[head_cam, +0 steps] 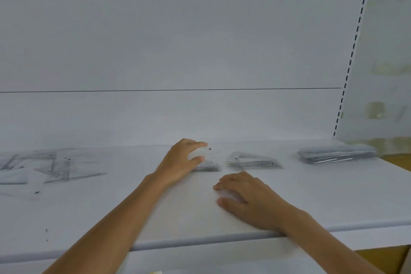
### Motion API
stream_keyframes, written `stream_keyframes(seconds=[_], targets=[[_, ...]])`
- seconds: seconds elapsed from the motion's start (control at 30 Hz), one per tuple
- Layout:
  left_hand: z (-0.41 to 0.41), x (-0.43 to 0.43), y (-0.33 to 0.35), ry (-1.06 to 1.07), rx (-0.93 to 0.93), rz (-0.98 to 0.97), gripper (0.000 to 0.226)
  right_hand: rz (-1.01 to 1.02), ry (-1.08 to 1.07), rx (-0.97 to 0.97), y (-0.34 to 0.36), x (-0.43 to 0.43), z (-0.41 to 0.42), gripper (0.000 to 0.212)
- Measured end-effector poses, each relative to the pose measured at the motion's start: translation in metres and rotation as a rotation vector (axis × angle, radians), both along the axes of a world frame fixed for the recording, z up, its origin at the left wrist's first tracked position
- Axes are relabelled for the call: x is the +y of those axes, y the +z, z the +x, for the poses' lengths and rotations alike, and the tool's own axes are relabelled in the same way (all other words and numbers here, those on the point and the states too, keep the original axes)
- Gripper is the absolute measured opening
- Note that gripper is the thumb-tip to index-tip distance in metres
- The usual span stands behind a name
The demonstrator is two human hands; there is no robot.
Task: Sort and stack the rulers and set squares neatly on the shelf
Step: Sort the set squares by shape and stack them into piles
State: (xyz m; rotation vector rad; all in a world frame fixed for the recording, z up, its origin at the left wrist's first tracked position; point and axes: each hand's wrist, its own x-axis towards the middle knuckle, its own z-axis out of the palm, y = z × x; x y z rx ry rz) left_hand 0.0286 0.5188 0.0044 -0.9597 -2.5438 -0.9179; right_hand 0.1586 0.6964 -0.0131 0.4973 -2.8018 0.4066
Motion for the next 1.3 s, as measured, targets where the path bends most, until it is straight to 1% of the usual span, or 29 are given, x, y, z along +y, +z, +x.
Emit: stream_keyframes(seconds=[0.13, 0.17, 0.2, 0.33, 0.4, 0.47, 0.53, 0.6, 0.67, 0.73, 0.9, 1.0, 1.1, 1.2, 1.3], targets=[[-0.001, 0.000, -0.001, 0.026, 0.060, 0.201, 0.036, 0.003, -0.002, 0.002, -0.002, -0.001, 0.000, 0.040], [-0.001, -0.001, -0.001, 0.038, 0.070, 0.215, 0.036, 0.004, -0.005, 0.004, -0.002, -0.002, 0.000, 0.040], [-0.003, -0.003, -0.001, 0.042, 0.065, 0.191, 0.036, 0.007, -0.006, 0.012, -0.001, -0.002, 0.001, 0.040], [-0.006, -0.008, -0.014, 0.025, -0.044, -0.031, 0.033, 0.005, 0.000, 0.014, -0.002, -0.002, 0.001, 0.038], [-0.007, -0.008, -0.018, 0.010, -0.093, -0.036, 0.029, -0.006, -0.001, 0.001, -0.003, -0.002, 0.002, 0.038], [-0.008, -0.007, -0.020, 0.013, -0.108, -0.044, 0.031, -0.012, 0.001, -0.004, -0.003, -0.003, 0.002, 0.038], [-0.009, -0.007, -0.021, 0.042, -0.126, -0.073, 0.040, -0.011, 0.000, -0.007, -0.003, -0.003, 0.002, 0.039], [-0.007, -0.007, -0.021, 0.092, -0.152, -0.060, 0.054, -0.015, 0.001, -0.008, -0.004, -0.004, 0.002, 0.039], [-0.006, -0.008, -0.021, 0.147, -0.158, -0.058, 0.062, -0.017, 0.000, -0.009, -0.003, -0.004, 0.003, 0.039], [-0.006, -0.008, -0.021, 0.171, -0.146, -0.076, 0.061, -0.019, -0.001, -0.015, -0.002, -0.004, 0.003, 0.039], [-0.005, -0.009, -0.020, 0.150, -0.162, -0.065, 0.059, -0.012, -0.003, -0.020, -0.002, -0.004, 0.004, 0.040], [-0.004, -0.009, -0.019, 0.163, -0.162, -0.077, 0.065, -0.011, -0.007, -0.025, -0.002, -0.004, 0.003, 0.040], [0.001, -0.013, -0.014, 0.214, -0.123, -0.073, 0.073, 0.026, -0.013, -0.034, 0.002, -0.002, 0.000, 0.039], [0.007, -0.029, -0.005, 0.226, -0.060, -0.074, 0.062, 0.045, -0.018, -0.054, 0.011, -0.002, -0.006, 0.036], [0.015, -0.059, 0.005, 0.200, -0.051, -0.090, 0.046, 0.038, -0.004, 0.003, 0.021, -0.017, -0.019, 0.035]])
